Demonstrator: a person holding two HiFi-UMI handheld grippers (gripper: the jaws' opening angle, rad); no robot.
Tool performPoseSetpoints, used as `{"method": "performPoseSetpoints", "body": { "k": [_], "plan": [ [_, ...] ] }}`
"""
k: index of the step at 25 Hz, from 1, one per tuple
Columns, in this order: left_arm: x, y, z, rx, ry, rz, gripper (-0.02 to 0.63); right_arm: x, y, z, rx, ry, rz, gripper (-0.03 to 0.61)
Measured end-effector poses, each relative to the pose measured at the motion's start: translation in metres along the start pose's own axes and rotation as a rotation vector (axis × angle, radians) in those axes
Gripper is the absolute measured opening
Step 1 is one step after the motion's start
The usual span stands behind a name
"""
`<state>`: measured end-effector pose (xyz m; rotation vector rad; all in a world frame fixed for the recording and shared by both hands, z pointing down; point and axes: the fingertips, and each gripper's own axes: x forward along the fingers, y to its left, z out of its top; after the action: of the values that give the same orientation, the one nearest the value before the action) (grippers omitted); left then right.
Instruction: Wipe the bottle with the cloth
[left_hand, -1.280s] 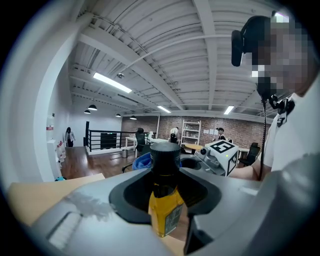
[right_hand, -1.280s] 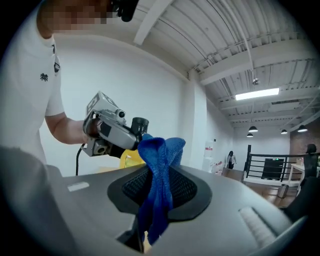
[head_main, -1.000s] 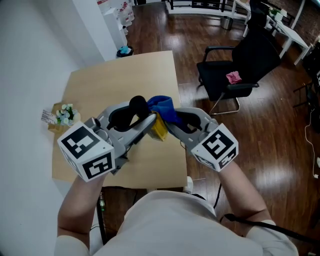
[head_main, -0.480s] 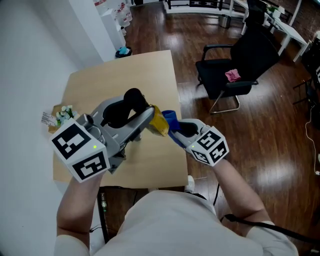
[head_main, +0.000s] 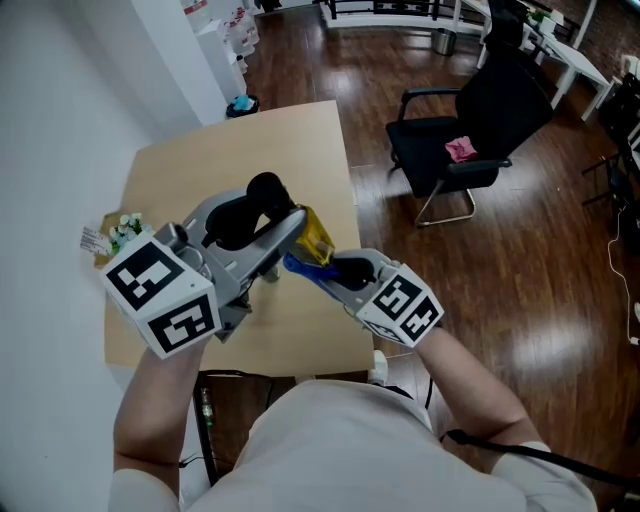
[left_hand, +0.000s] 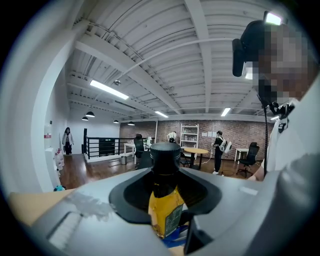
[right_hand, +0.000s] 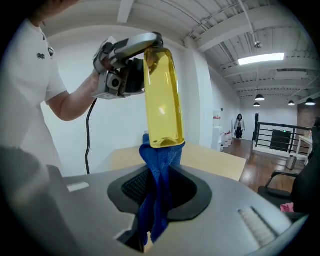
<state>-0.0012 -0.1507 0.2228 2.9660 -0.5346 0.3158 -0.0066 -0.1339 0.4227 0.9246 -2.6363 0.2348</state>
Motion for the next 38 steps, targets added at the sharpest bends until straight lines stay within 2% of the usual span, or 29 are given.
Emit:
{"method": "performPoseSetpoints", "body": {
  "k": [11, 17, 27, 38],
  "plan": [
    [0.013, 0.009, -0.010, 0.006, 0.023, 0.015, 0.152, -0.044, -0.030, -0.020, 0.038, 0.014, -0.095, 0.090],
    [0.024, 0.028, -0.040, -0.003, 0.062, 0.061, 0.152, -0.088, -0.051, -0.041, 0.107, 0.008, -0.192, 0.089],
    [0.059, 0.070, -0.138, -0.067, 0.119, 0.262, 0.152, -0.152, -0.059, -0.070, 0.201, -0.008, -0.271, 0.089],
    [0.100, 0.116, -0.263, -0.075, 0.153, 0.408, 0.152, -0.191, -0.059, -0.087, 0.232, 0.065, -0.286, 0.089]
  ]
}}
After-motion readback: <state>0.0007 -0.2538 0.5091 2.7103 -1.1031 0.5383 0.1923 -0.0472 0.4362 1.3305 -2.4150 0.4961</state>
